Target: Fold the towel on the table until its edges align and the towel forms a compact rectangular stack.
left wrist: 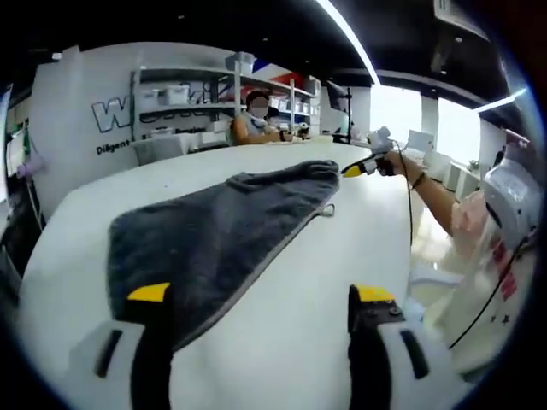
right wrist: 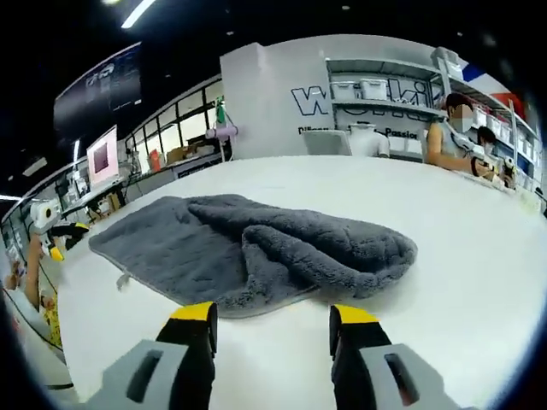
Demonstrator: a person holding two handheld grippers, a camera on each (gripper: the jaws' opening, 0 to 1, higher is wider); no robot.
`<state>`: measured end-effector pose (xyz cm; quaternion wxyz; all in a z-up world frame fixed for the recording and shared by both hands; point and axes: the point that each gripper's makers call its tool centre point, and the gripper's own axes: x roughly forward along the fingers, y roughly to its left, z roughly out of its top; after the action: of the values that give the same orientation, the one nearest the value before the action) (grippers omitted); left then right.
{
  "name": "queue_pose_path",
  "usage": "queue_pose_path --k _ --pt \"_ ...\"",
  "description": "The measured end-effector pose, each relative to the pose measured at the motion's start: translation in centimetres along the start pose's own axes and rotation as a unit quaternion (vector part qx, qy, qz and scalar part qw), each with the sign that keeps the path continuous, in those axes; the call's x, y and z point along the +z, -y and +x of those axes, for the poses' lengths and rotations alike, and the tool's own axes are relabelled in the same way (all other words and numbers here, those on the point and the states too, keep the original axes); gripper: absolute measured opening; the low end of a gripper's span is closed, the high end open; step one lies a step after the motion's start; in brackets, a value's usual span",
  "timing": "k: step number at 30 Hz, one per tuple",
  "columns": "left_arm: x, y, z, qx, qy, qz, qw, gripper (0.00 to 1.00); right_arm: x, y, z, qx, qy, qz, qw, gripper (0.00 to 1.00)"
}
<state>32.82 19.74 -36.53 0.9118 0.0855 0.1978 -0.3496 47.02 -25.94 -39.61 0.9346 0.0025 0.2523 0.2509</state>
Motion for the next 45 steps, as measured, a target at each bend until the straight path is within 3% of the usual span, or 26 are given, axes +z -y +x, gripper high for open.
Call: queue_pose_path --k 10,14,17,20,30,33,34,37,39,41,45 --pt "-0.3 0.0 -0.2 0.002 -0.003 0.000 1.0000 0.88 1.1 2.2 2.6 -0.026 -0.007 0.009 0.9996 0.58" --pt "-0.3 0.2 -0.4 0.002 -0.001 0.001 1.0000 0.88 2.8 1.9 2.2 -0.004 0.039 0.052 0.9979 0.56" --pt "-0.5 0.1 -0.7 0.004 -0.002 0.000 1.0000 0.88 3.0 3.4 1.4 -0.022 0.050 0.070 0.9961 0.47" --pt "-0.6 -0.2 -1.1 0.009 -0.003 -0.001 1.0000 0.88 2.0 4.5 1.8 -0.050 0.018 0.040 0.9978 0.38" --pt "-1.0 0.0 -0.9 0.009 -0.007 -0.005 0.9999 0.87 2.1 4.6 4.9 -0.071 -0.023 0.005 0.9972 0.44" --pt "-1.3 0.2 -0.8 0.005 -0.014 -0.003 0.9999 0.86 1.3 5.0 5.2 -0.082 -0.050 -0.042 0.9945 0.37" --pt "-1.3 0.3 -0.8 0.004 -0.014 -0.004 0.9999 0.86 1.4 4.8 5.5 -0.074 -0.040 -0.026 0.9961 0.35" --pt "-1.3 0.2 -0.8 0.004 -0.014 -0.005 0.9999 0.86 1.6 4.9 5.5 -0.069 -0.036 -0.031 0.9965 0.28" --pt "-1.3 0.2 -0.8 0.005 -0.015 -0.003 0.9999 0.86 1.5 4.2 5.5 -0.054 -0.041 -0.037 0.9970 0.15" --pt "-1.2 0.2 -0.8 0.005 -0.015 -0.002 0.9999 0.86 1.5 3.6 5.6 -0.045 -0.048 -0.044 0.9968 0.09" --pt "-1.2 0.4 -0.8 0.004 -0.012 -0.003 0.9999 0.86 1.6 3.4 5.6 -0.045 -0.056 -0.053 0.9960 0.06"
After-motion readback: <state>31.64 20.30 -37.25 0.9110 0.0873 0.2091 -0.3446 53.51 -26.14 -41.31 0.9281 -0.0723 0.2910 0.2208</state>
